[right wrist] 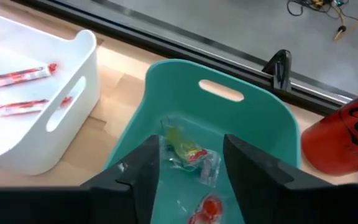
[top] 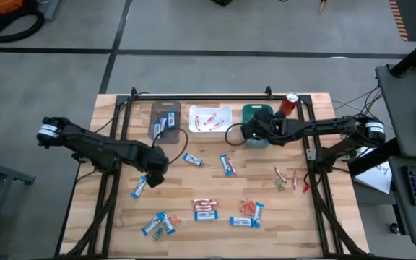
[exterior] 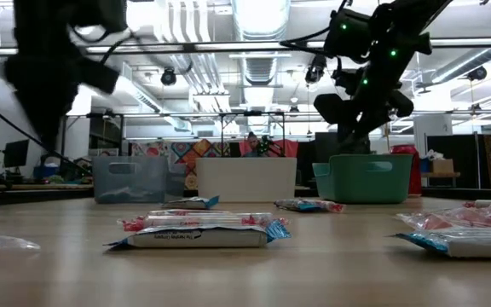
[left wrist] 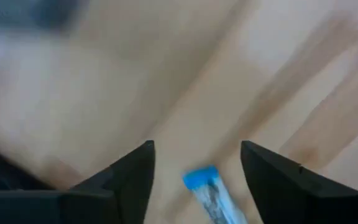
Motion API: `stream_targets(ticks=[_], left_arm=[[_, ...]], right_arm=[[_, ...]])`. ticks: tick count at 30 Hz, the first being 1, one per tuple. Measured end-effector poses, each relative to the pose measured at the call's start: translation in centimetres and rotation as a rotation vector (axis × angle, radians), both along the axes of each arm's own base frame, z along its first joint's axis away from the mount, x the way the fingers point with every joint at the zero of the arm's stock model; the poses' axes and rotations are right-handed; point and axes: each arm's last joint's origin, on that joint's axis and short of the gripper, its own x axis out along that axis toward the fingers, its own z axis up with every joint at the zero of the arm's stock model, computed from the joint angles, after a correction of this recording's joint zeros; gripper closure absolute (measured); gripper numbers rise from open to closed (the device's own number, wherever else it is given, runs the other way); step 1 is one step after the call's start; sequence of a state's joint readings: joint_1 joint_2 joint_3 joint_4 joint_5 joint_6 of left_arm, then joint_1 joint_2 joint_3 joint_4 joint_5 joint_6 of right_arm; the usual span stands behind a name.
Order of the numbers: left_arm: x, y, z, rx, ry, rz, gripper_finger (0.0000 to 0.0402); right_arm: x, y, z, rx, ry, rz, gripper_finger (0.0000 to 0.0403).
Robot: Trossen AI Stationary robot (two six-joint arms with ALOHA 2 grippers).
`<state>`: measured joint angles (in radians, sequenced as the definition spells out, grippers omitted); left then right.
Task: Sort candy
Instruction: Put the transparent candy into the green bin, then put the white chocolate into the gray bin
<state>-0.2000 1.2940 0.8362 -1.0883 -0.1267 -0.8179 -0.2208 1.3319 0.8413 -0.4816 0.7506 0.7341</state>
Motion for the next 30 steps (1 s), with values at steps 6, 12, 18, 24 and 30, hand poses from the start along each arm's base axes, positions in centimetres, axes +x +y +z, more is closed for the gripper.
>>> stream_targets(ticks=[6,12,18,24,30], left_arm=[[-1.0,-0.7,-2.5,-0.043,0.106,0.152,0.0148],[-1.1,-1.7,-3.5,-0.067,0.168,0.175,0.0156],[-1.2,-3.3,-4.3,-0.08,0.212,0.193,0.0168],[-1.3,-4.8,-6.1,-0.077,0.28,0.179,0.0177],[-0.9,-6.1,-7.3,-0.097,0.282,0.12,0.0195]], right_arm=[[0.2,0.6,0.0,-0.001,-0.001,0.024,0.0218],[0.3,0.8,0.1,-0.003,-0.012,0.034,0.0218],[0.4,0.9,0.1,0.009,-0.019,0.048,0.0218],[0.5,1.0,0.1,0.015,-0.022,0.059,0.0218],[0.6,1.5,0.1,0.017,-0.026,0.074,0.0218]])
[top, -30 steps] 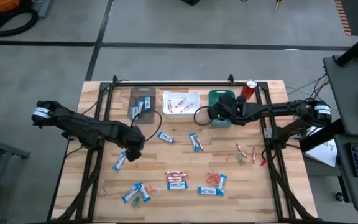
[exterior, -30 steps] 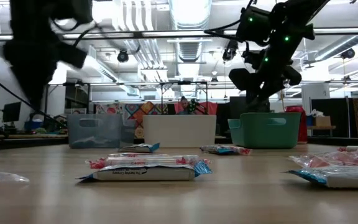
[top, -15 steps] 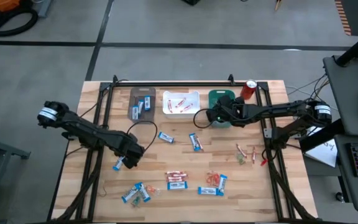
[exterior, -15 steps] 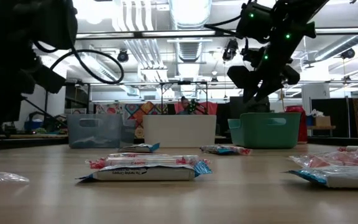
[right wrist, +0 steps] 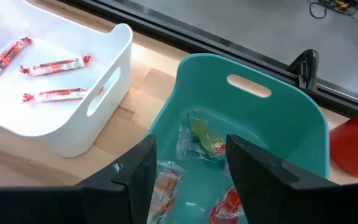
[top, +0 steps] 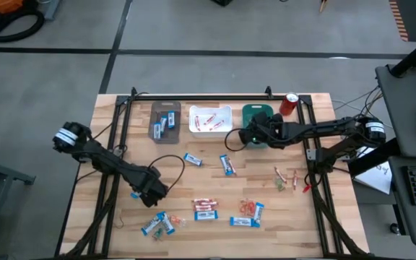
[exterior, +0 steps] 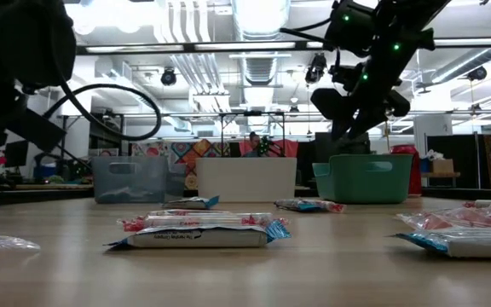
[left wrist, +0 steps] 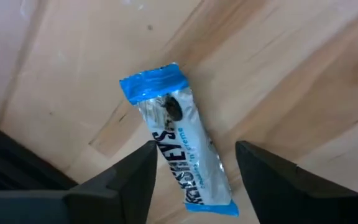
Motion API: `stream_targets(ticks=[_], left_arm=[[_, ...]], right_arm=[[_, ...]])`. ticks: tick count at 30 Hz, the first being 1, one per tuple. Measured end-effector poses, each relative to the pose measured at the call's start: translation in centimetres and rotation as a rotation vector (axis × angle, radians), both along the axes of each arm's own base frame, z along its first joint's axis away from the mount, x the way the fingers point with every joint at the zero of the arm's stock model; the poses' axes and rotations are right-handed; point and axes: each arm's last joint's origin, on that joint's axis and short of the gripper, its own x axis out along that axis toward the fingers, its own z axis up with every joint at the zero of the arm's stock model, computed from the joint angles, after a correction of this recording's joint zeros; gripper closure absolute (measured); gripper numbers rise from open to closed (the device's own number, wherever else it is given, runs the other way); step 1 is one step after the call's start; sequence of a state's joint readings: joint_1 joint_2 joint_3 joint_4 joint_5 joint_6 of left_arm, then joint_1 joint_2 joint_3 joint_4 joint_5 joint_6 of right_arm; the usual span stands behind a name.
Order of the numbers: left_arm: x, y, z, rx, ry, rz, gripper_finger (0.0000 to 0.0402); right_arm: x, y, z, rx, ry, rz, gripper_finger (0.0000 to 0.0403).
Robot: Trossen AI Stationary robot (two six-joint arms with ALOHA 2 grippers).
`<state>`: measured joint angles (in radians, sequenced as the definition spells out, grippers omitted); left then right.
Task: Sort candy
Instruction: Put the white chocolate into the gray bin
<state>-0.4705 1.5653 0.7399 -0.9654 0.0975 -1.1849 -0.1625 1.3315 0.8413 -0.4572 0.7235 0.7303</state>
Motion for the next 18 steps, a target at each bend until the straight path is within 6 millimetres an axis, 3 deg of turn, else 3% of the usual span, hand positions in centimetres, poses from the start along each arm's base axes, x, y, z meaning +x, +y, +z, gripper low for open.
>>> stream_targets(ticks=[5,13,18], left_arm=[[0.2,-0.1,-0.3,-0.013,0.0,-0.046,0.0247],[0.1,-0.1,0.5,-0.037,-0.049,-0.097,0.0365],[-0.1,0.1,1.5,-0.055,-0.117,-0.143,0.0394]], right_arm=[[0.1,0.5,0.0,0.002,-0.003,0.021,0.0219],[0.3,1.4,0.0,0.016,-0.005,0.059,0.022],[0.4,1.9,0.0,0.016,-0.005,0.081,0.022]])
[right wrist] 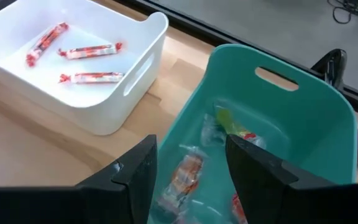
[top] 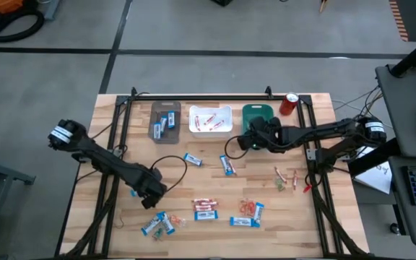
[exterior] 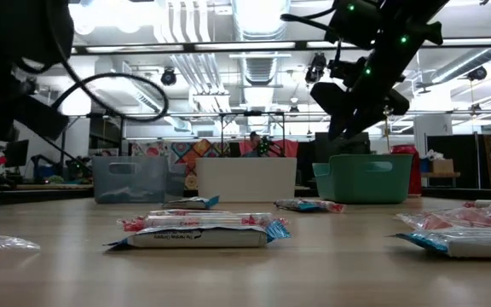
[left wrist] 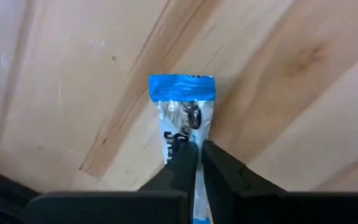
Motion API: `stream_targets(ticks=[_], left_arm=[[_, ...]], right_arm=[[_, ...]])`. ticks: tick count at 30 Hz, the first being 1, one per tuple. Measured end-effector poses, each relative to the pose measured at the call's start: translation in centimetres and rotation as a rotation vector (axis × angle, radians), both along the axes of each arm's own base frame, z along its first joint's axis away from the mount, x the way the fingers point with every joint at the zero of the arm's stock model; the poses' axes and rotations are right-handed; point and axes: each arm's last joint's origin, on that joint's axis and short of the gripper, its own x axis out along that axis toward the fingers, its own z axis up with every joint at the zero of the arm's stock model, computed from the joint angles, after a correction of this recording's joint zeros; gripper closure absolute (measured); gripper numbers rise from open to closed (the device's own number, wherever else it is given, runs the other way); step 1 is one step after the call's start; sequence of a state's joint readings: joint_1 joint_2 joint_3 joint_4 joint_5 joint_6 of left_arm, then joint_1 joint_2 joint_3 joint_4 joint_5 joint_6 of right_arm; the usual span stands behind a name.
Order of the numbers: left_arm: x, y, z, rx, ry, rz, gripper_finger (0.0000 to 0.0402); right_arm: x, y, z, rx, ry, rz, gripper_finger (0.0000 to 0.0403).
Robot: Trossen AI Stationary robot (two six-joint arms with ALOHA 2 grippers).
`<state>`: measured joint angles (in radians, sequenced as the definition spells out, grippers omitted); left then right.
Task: Sort candy
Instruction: Put the white chocolate into the gray bin
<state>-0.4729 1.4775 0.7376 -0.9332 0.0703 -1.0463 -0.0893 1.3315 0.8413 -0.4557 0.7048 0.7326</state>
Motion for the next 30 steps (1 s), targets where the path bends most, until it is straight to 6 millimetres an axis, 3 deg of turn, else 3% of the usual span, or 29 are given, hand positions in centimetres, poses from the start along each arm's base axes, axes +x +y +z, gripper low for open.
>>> stream_targets(ticks=[19,23,30], left_arm=[[-1.9,2.3,6.2,0.034,-0.428,-0.074,0.0401],[-1.9,2.3,6.1,0.019,-0.493,-0.134,0.0401],[-0.1,1.5,3.5,0.01,-0.751,-0.324,0.0384]], right_arm=[[0.2,1.0,0.0,0.004,-0.015,0.026,0.022],[0.2,1.5,0.0,0.005,-0.018,0.044,0.022],[0.4,2.5,0.1,0.005,-0.033,0.081,0.022]])
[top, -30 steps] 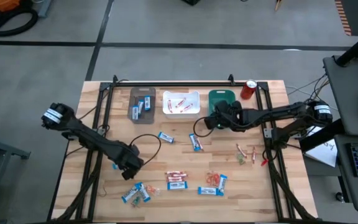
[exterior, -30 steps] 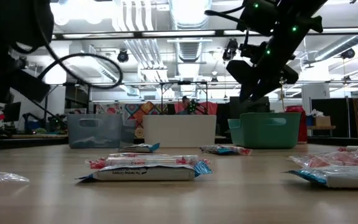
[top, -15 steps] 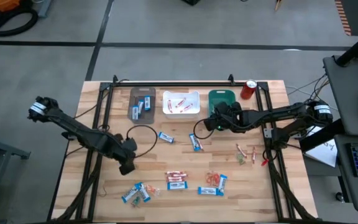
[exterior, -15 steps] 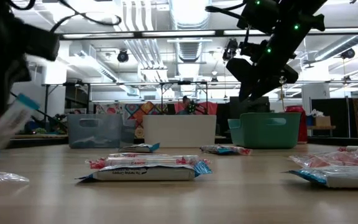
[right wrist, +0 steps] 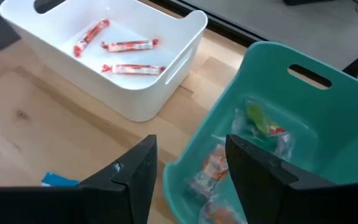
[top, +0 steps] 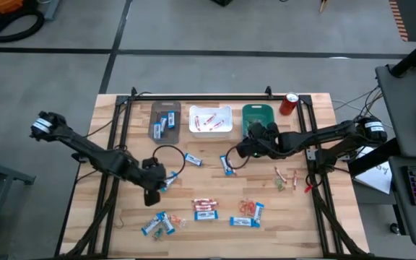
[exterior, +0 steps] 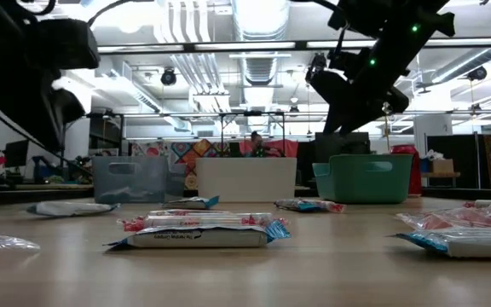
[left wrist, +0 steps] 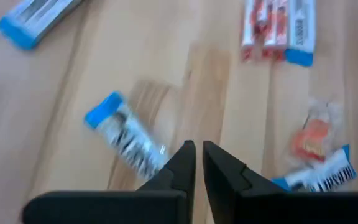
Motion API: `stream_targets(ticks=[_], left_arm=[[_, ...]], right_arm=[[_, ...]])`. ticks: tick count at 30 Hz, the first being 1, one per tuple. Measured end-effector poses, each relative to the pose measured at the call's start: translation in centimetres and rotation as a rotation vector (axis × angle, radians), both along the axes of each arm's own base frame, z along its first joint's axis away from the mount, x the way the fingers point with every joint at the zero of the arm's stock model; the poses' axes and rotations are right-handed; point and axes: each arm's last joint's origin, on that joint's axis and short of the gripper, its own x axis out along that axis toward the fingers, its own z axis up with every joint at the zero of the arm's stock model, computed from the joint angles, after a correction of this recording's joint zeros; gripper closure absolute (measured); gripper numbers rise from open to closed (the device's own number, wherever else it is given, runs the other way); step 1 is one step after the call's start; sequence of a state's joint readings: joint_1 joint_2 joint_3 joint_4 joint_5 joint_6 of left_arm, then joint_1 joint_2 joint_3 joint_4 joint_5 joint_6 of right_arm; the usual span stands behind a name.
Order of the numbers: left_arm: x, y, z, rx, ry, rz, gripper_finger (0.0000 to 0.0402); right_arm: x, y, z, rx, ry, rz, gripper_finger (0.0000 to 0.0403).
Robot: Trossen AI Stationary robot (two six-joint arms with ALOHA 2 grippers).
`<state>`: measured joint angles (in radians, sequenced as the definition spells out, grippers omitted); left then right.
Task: Sort candy
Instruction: Put the white chocolate into the gray bin
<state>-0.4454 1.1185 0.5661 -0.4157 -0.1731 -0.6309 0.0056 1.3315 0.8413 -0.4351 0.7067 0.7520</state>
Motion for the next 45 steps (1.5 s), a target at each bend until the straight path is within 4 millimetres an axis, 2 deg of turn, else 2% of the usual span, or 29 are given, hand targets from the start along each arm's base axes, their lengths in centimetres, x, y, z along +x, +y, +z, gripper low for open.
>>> stream_targets(ticks=[4,8,13,16,20,26,31,39,43,45], left_arm=[[0.1,0.0,-1.6,0.029,-0.012,0.011,0.034],[-0.4,0.4,-3.2,0.057,0.037,0.076,0.0276],[-0.6,-0.1,-3.6,0.133,-0.029,0.13,0.0197],[-0.6,-0.8,-4.1,0.137,-0.044,0.107,0.017],[-1.3,-1.0,-5.5,0.195,-0.033,0.175,0.0162],[-1.4,-1.4,-6.7,0.196,-0.035,0.206,0.0181],[-1.3,-1.5,-7.6,0.188,-0.014,0.219,0.0216],[-1.2,-1.6,-8.0,0.18,0.014,0.209,0.0324],[-1.4,-1.6,-7.4,0.166,0.002,0.181,0.0378],[-1.6,-1.5,-6.9,0.156,-0.007,0.163,0.0391]], right_arm=[[0.0,0.2,0.0,0.0,0.0,0.006,0.022],[0.0,0.2,0.0,0.004,-0.011,0.0,0.022],[0.1,0.2,0.0,0.004,-0.012,0.0,0.022],[0.1,0.1,0.0,0.003,-0.012,-0.001,0.022],[0.1,0.1,0.0,0.0,-0.014,-0.002,0.022],[0.1,0.1,0.1,-0.003,-0.016,-0.004,0.022],[0.2,0.1,0.2,-0.004,-0.034,-0.004,0.022],[0.2,0.1,0.2,-0.001,-0.039,-0.008,0.022],[0.2,0.1,0.2,-0.001,-0.038,-0.008,0.022],[0.2,0.1,0.2,-0.001,-0.039,-0.008,0.022]])
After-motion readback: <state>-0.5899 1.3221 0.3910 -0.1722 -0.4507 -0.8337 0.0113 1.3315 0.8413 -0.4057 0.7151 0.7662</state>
